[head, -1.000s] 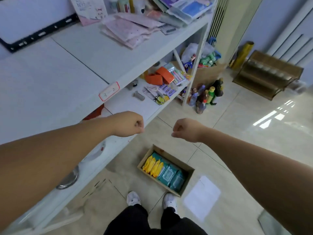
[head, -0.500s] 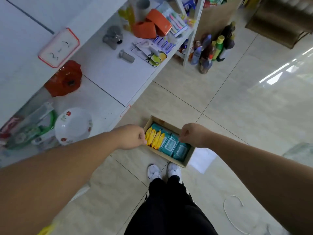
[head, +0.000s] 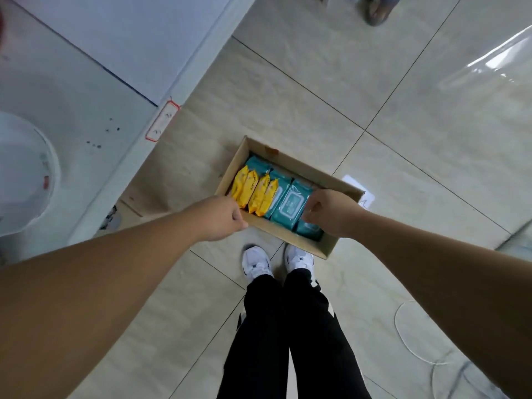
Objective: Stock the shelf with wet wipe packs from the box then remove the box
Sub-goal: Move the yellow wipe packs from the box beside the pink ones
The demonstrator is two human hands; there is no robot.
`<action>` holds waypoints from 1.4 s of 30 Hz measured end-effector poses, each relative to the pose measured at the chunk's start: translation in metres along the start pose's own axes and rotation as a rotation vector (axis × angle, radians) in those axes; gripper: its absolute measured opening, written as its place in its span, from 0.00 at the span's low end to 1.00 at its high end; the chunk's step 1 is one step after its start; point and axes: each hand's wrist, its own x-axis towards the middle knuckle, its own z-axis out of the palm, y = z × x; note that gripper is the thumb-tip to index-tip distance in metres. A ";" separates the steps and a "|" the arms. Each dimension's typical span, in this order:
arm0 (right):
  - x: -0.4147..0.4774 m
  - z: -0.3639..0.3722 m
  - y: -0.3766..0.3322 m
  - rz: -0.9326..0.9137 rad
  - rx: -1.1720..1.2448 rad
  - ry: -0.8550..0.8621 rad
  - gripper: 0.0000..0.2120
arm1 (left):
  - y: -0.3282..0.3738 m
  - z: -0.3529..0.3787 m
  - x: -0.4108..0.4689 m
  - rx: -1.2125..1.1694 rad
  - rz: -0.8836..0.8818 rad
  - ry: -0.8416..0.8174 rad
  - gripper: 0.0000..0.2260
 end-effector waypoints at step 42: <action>0.283 0.117 0.023 -0.220 -0.385 0.057 0.11 | -0.080 0.121 0.266 -0.120 -0.003 0.450 0.07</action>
